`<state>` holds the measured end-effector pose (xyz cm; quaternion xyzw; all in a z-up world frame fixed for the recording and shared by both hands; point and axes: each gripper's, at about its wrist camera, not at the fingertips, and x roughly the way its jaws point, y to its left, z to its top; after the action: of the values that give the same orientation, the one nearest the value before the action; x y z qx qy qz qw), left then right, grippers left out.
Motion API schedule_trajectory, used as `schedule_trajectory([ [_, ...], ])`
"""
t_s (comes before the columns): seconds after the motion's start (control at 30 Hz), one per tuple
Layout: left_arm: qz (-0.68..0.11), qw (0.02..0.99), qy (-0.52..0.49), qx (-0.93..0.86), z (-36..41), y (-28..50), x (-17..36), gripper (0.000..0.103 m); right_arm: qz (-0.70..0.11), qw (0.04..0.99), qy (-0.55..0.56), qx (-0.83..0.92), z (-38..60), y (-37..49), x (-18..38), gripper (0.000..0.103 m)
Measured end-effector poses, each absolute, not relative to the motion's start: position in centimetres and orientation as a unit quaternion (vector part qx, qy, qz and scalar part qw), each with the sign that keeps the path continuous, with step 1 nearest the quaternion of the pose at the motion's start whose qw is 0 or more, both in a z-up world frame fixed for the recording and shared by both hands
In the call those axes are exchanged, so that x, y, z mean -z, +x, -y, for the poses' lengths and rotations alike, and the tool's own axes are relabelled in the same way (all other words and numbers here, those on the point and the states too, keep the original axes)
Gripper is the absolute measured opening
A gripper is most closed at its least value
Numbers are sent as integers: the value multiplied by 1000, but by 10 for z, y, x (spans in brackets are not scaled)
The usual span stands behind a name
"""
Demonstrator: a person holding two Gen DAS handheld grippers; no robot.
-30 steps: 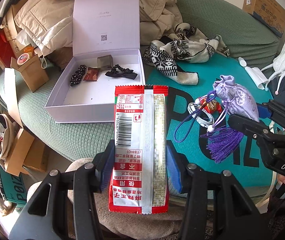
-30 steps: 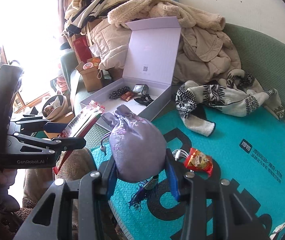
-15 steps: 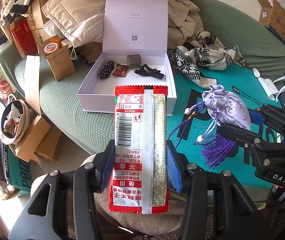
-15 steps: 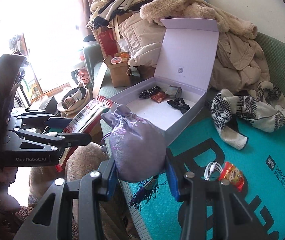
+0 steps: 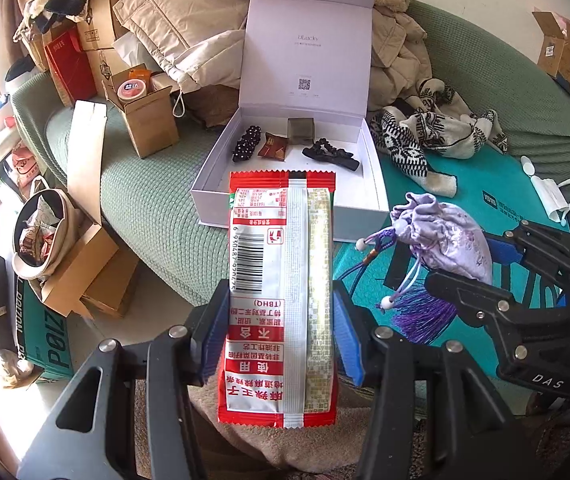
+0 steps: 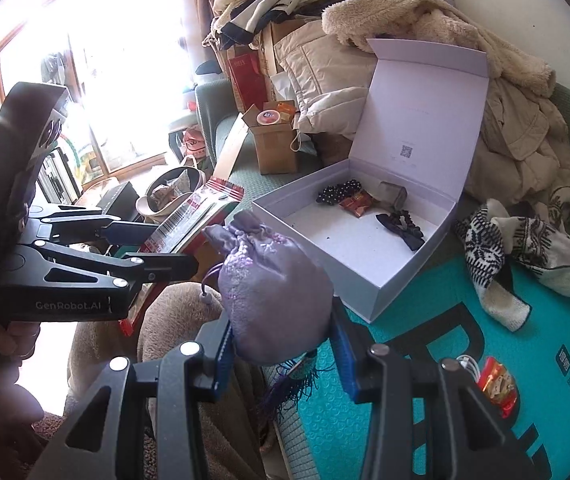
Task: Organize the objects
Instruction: 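Lift and carry the snack packet and lavender pouch toward the white box with both tools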
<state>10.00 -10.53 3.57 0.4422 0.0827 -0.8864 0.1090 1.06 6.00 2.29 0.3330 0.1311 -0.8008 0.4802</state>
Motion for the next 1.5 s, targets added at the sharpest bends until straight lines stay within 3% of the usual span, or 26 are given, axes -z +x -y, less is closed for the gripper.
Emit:
schedule_trajectory([
  [1.5,-61,41,480,874,215,-133,12,46,-134,442,340,819,52,-150,-11,43],
])
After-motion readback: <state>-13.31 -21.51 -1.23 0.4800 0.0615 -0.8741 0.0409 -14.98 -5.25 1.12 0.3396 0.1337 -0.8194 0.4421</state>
